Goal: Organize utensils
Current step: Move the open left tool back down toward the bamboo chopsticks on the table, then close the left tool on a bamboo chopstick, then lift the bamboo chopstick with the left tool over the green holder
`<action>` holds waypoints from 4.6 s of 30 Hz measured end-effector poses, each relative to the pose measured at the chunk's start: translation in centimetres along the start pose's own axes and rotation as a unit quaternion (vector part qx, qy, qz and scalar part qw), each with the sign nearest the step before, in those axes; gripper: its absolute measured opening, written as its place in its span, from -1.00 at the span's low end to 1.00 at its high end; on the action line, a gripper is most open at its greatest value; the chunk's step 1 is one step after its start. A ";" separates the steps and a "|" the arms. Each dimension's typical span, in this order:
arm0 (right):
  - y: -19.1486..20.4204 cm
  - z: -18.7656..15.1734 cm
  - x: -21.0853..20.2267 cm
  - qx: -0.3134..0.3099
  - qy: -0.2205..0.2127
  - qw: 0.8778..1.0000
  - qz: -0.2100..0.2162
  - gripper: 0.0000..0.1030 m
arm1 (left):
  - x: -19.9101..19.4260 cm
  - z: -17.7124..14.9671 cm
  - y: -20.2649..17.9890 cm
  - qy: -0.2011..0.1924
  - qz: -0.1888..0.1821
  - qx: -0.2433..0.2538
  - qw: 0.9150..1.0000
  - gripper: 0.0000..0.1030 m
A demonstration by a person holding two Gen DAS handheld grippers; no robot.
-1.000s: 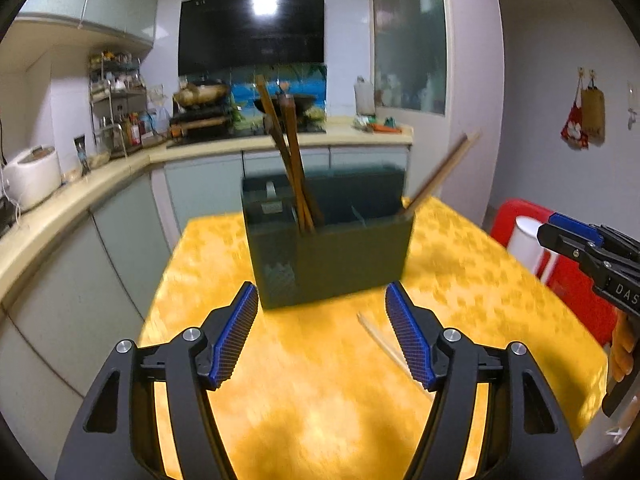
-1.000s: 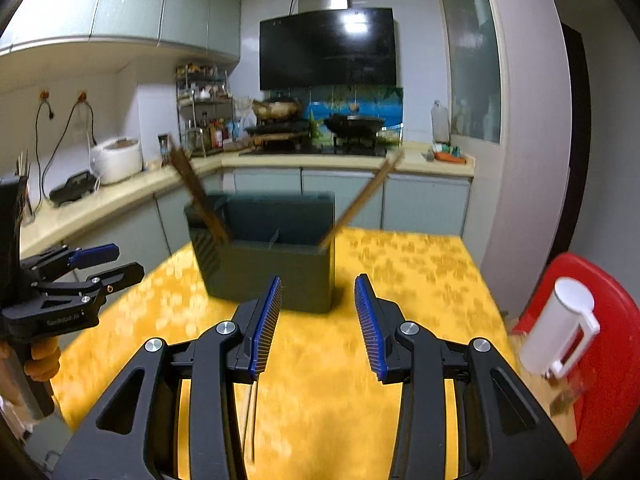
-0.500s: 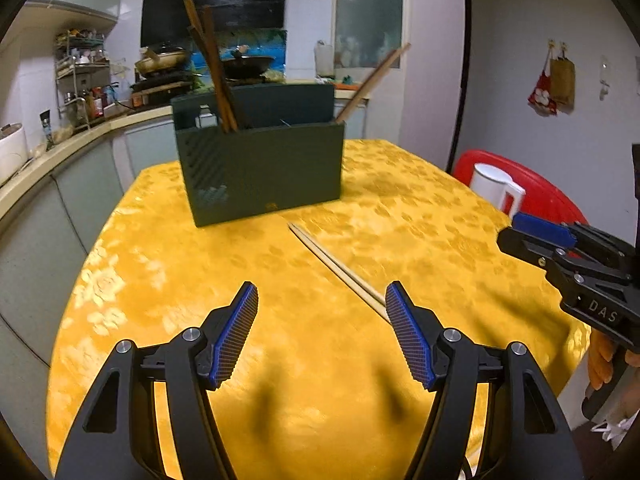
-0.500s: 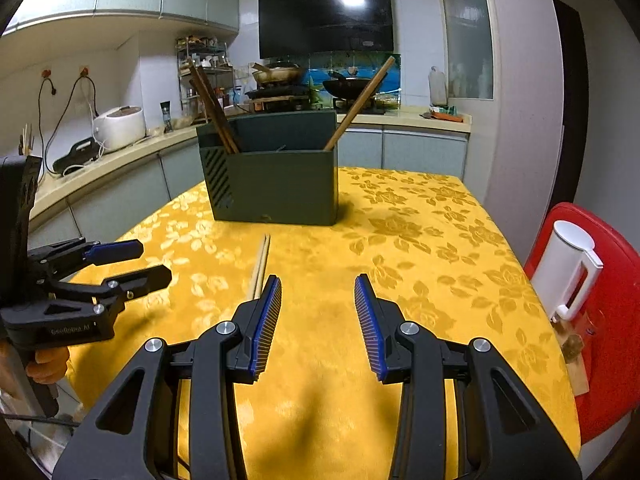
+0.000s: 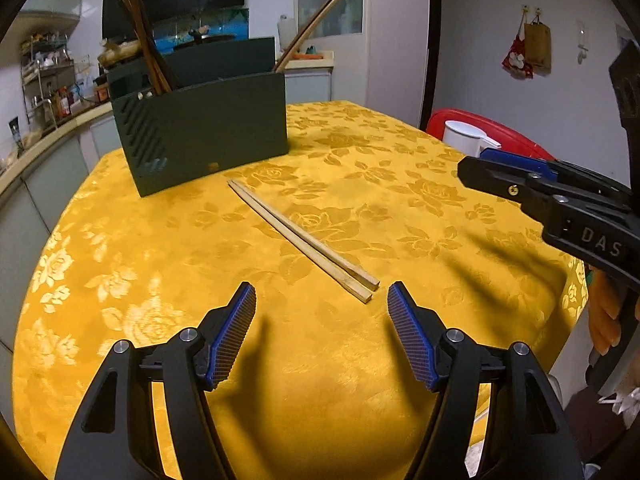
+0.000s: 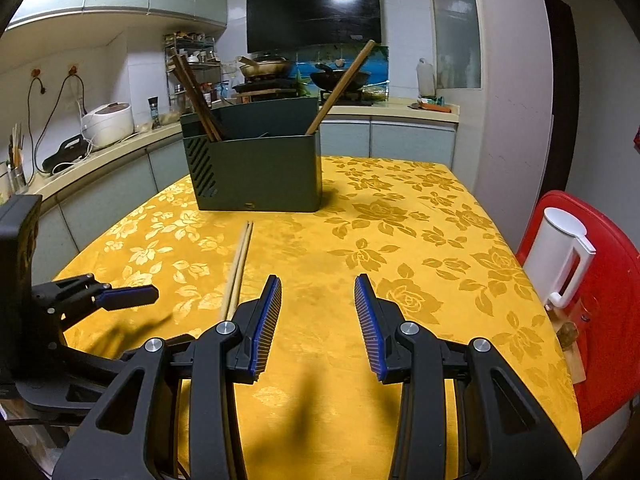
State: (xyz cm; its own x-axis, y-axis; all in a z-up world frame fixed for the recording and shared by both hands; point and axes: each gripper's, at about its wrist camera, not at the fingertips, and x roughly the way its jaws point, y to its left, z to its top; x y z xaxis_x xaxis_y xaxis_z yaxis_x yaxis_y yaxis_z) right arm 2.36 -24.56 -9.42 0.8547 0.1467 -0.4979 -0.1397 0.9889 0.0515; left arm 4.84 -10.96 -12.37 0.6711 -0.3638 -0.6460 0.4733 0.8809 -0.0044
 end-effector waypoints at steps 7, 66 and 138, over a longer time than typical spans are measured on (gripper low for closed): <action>-0.4 0.0 0.1 0.008 0.002 1.000 -0.001 -0.27 | 1.8 -0.1 0.1 0.030 0.010 -0.005 0.999 0.29; 2.3 -1.6 2.2 -0.018 0.049 0.998 0.030 -0.27 | 3.0 1.0 3.0 0.045 0.065 -0.050 0.996 -0.90; 2.4 5.6 -3.7 0.025 -0.062 0.995 0.078 -0.85 | -11.6 6.5 9.5 -0.126 0.085 -0.087 0.985 -0.90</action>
State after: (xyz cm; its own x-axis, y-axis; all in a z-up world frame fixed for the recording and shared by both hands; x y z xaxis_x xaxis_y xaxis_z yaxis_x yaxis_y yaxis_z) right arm 1.71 -22.53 -2.60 0.8801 0.2977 -0.3700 -0.2534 0.9533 0.1642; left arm 5.29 -0.35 0.08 0.8627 -0.2503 -0.4394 0.2516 0.9662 -0.0563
